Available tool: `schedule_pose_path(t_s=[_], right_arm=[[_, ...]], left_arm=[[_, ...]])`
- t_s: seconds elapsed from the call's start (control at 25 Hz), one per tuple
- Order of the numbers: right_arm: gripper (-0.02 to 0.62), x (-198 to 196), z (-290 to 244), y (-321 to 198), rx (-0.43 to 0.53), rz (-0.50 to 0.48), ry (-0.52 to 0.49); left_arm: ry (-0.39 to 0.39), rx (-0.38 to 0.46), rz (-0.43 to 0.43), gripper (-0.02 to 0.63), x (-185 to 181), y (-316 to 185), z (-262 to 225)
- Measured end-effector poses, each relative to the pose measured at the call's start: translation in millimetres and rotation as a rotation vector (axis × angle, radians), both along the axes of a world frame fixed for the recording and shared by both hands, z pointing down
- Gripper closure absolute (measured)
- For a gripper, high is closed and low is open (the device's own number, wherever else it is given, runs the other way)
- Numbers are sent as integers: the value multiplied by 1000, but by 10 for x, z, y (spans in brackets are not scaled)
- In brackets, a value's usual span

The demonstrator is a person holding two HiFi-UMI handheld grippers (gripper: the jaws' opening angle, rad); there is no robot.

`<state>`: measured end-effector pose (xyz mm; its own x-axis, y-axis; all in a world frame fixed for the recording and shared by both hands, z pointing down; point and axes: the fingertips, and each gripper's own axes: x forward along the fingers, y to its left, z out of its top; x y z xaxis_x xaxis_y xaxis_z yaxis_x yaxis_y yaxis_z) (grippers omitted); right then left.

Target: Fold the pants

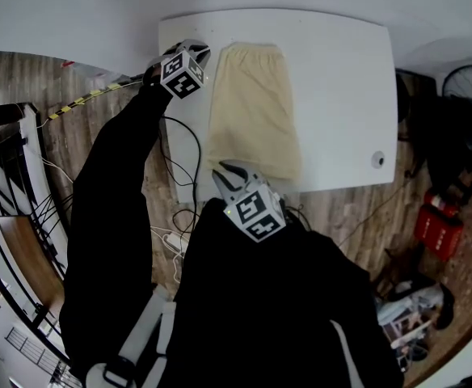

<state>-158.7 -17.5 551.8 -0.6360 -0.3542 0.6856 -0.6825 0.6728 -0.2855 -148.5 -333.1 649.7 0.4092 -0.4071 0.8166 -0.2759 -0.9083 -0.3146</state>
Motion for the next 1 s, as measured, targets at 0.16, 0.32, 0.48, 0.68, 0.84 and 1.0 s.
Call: schedule_pose_path(t_s=[0.16, 0.32, 0.48, 0.68, 0.84, 1.0], right_arm=[[529, 304, -4, -279, 28, 98, 0], [520, 797, 18, -748, 75, 200, 33], [507, 1292, 77, -1260, 110, 296, 67], [493, 1740, 243, -1873, 120, 415, 90], [486, 1977, 561, -2321, 72, 465, 129], [477, 2175, 923, -2595, -16, 496, 174]], left_arm=[[99, -73, -65, 594, 64, 62, -55], [190, -154, -126, 553, 226, 77, -118], [236, -231, -183, 538, 342, 84, -103], [254, -340, -284, 518, 385, 110, 49], [331, -448, -383, 520, 438, 87, 140], [342, -492, -411, 518, 488, 112, 248]])
